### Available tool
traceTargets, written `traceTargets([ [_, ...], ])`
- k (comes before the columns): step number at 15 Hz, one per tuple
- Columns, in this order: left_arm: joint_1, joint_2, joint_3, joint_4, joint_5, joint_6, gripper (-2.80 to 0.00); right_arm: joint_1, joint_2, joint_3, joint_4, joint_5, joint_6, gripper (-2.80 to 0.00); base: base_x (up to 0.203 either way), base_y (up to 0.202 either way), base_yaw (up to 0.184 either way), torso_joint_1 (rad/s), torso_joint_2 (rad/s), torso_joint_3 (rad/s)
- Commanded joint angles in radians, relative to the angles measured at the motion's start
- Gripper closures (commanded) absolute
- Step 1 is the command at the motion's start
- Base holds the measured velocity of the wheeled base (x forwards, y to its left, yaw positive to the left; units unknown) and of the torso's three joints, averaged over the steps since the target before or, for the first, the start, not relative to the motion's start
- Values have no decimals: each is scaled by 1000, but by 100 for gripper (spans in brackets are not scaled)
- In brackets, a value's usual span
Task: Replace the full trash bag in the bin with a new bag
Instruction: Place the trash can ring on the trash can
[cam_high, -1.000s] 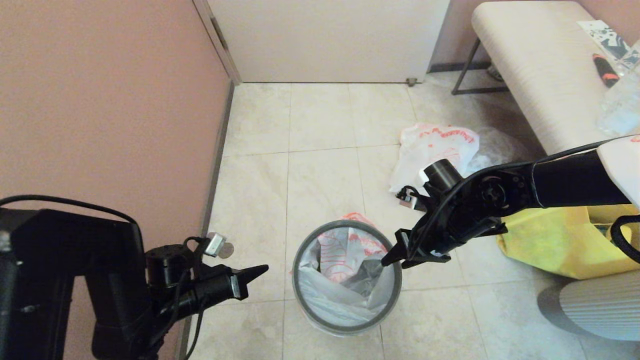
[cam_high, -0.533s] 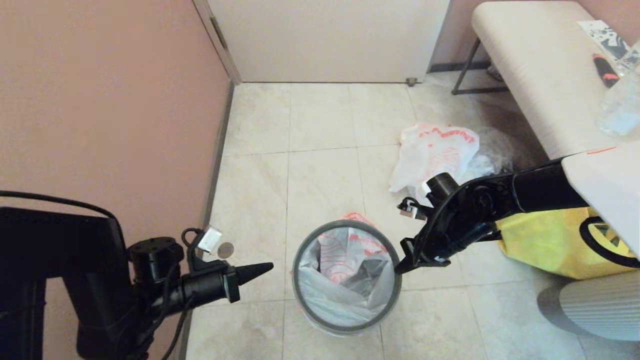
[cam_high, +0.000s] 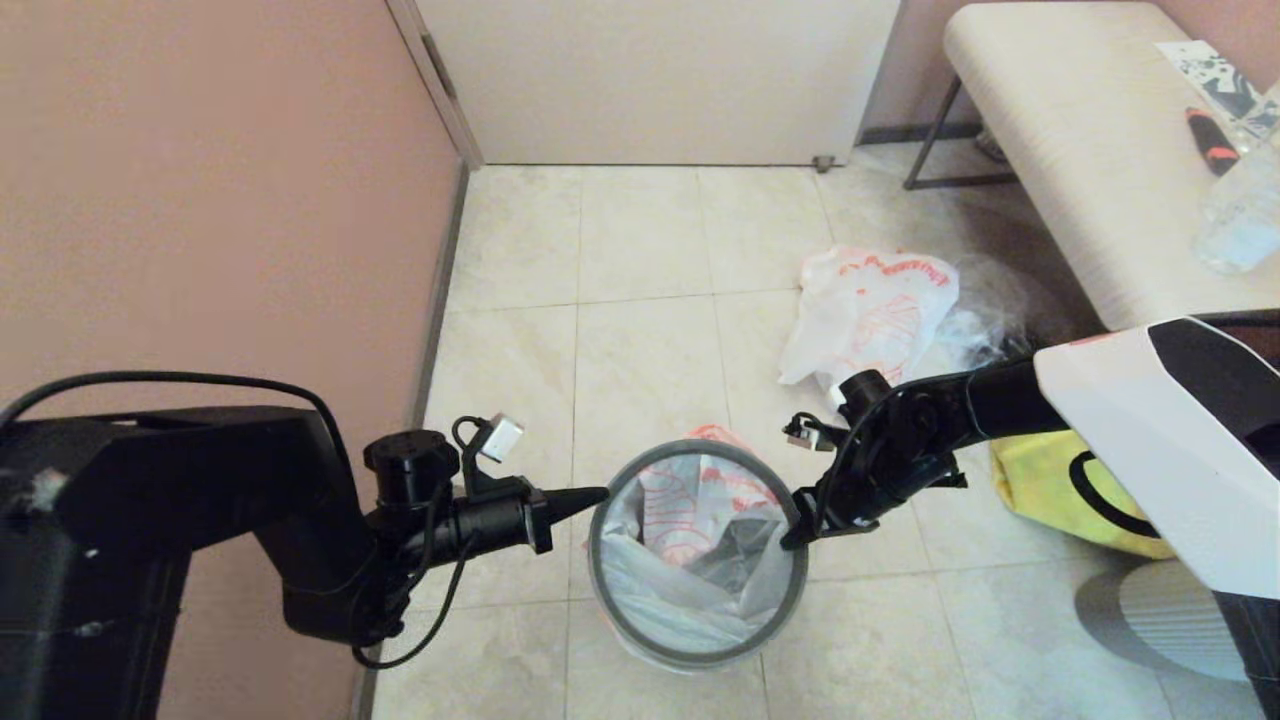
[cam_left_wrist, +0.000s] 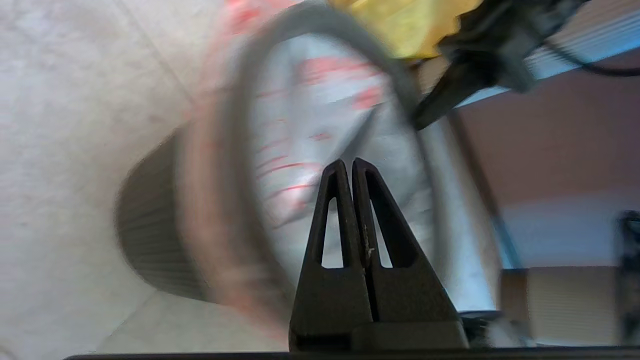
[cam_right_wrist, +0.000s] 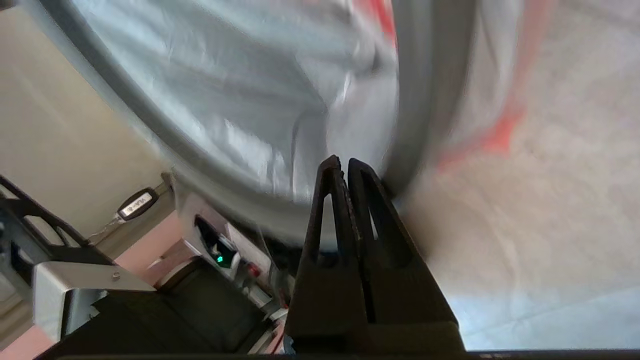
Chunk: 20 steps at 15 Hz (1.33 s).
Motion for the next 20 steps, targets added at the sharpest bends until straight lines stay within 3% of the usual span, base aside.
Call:
traceTargets([
  [1, -2, 128, -107, 80, 37, 81, 0, -25, 71, -41, 3, 13, -16, 0, 0, 0, 0, 0, 0, 0],
  [3, -5, 185, -193, 230, 112, 225, 0, -30, 111, -76, 3, 15, -20, 0, 0, 0, 0, 0, 0, 0],
  [4, -5, 196, -225, 269, 126, 244, 0, -31, 132, -95, 4, 15, -20, 0, 0, 0, 0, 0, 0, 0],
  [10, 30, 125, -182, 279, 135, 245, 0, 13, 14, -48, 12, 15, -21, 0, 0, 0, 0, 0, 0, 0],
  [13, 45, 34, -22, 168, 135, 236, 0, 69, -128, 44, 12, 40, -19, 0, 0, 0, 0, 0, 0, 0],
  [16, 57, -22, 157, -45, 135, 219, 0, 87, -193, 115, 7, 82, -11, 0, 0, 0, 0, 0, 0, 0],
  [17, 61, -28, 191, -116, 145, 216, 0, 85, -203, 135, 4, 84, -11, 0, 0, 0, 0, 0, 0, 0],
  [20, 72, -26, 179, -128, 180, 215, 0, 43, -182, 156, -1, 83, -22, 0, 0, 0, 0, 0, 0, 0],
])
